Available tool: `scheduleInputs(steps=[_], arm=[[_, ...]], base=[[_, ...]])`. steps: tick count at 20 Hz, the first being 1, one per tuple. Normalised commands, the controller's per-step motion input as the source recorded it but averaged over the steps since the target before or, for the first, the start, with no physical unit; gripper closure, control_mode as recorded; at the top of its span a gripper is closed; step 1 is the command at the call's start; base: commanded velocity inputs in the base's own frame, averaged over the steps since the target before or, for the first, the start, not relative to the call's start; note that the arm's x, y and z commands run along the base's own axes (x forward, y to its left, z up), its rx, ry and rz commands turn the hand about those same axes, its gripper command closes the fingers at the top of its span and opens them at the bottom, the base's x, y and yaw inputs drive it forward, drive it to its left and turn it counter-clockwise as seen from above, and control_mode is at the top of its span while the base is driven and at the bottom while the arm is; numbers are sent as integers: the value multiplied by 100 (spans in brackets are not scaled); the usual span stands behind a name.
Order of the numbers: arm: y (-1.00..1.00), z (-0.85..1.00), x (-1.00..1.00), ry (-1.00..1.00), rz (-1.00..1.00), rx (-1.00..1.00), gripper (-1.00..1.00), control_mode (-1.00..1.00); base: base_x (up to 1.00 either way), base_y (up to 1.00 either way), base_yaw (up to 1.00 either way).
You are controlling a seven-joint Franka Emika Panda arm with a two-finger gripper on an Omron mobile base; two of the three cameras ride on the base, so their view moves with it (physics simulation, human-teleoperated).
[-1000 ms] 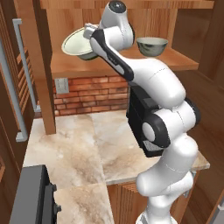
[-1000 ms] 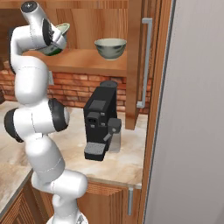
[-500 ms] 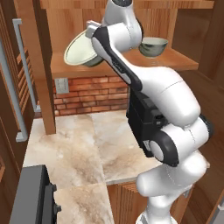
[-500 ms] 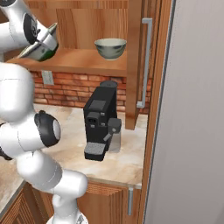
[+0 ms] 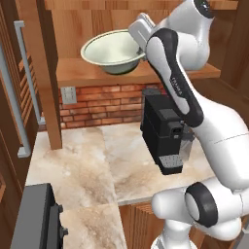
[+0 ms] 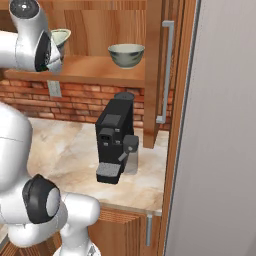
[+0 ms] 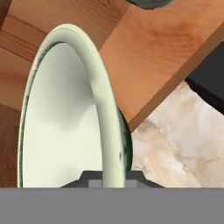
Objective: Take the smaller bowl and place it next to the appetizer plate on the dining counter , and place the larger bowl next to the plate with cooked food.
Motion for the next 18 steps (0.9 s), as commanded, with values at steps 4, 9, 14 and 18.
scheduleInputs(steps=[4,9,14,18], arm=[[-52,9,-100,3,-5,60,100,-100],[-11,3,-88,27,-4,9,100,-100],[-4,2,-88,30,-4,0,100,-100],[-21,0,-100,14,-6,0,100,-100]], base=[[0,0,0],[0,0,0],[0,0,0],[0,0,0]])
